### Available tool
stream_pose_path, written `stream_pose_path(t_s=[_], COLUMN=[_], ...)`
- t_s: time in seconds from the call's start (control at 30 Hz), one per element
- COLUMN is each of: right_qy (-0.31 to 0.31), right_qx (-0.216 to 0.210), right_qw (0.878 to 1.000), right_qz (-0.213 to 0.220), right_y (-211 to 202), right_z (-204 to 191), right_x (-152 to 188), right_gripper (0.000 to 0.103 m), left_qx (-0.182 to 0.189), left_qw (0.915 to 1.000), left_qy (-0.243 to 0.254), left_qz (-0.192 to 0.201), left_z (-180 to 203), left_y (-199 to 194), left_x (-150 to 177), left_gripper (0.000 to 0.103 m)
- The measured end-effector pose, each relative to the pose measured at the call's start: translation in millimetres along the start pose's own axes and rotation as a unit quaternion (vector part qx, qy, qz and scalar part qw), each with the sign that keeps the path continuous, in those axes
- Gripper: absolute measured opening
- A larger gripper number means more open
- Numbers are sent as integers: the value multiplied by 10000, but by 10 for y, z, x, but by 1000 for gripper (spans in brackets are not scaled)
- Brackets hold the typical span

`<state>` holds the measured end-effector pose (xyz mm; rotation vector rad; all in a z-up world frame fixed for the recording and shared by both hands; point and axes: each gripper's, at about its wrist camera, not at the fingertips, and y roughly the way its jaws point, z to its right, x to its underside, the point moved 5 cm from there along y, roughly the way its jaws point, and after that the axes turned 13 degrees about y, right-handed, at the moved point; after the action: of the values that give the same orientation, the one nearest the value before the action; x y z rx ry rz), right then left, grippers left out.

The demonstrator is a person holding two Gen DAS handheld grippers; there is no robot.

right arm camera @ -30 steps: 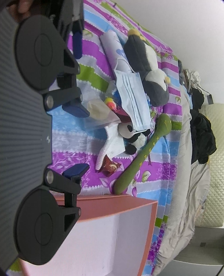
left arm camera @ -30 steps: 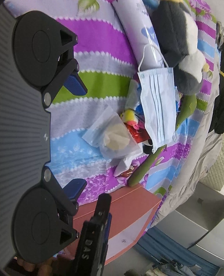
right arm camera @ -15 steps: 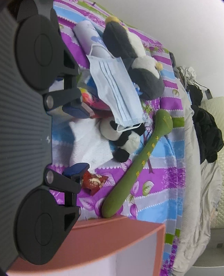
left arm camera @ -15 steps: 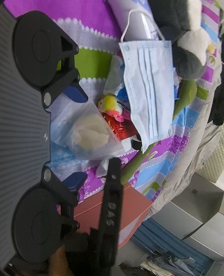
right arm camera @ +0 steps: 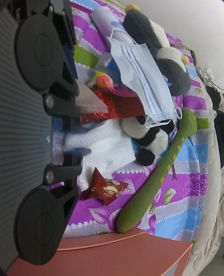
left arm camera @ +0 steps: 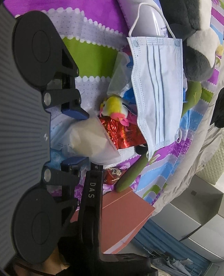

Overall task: Organize soft objects
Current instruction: 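Close the right gripper on the white wipe while the left tool grasps the tissue bag, then lift the white wipe with the right gripper and pull it free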

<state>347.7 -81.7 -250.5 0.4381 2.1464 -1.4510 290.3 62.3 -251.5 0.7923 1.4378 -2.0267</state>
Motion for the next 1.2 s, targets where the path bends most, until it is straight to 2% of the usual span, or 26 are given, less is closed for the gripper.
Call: stream_pose_path(t_s=[0.1,0.6,1.0,1.2], right_qy=[-90,-145,-137,-192], right_qx=[9,12,162,206], right_qw=[10000,9997,9996,9994], right_qz=[22,211,210,178], right_y=[-34,-610,-1166,-1374], right_z=[-14,-160,-162,-147], right_x=[-3,150,540,795], right_gripper=[10,10,10,10], left_qx=[-15,-115,-323,-280], left_qw=[10000,9996,9994,9991], left_qy=[-34,-171,-115,-291], left_qz=[24,200,63,102], left_z=[17,79,256,342], left_y=[-43,-658,-1152,-1354], left_x=[2,83,342,458], left_gripper=[49,47,47,47])
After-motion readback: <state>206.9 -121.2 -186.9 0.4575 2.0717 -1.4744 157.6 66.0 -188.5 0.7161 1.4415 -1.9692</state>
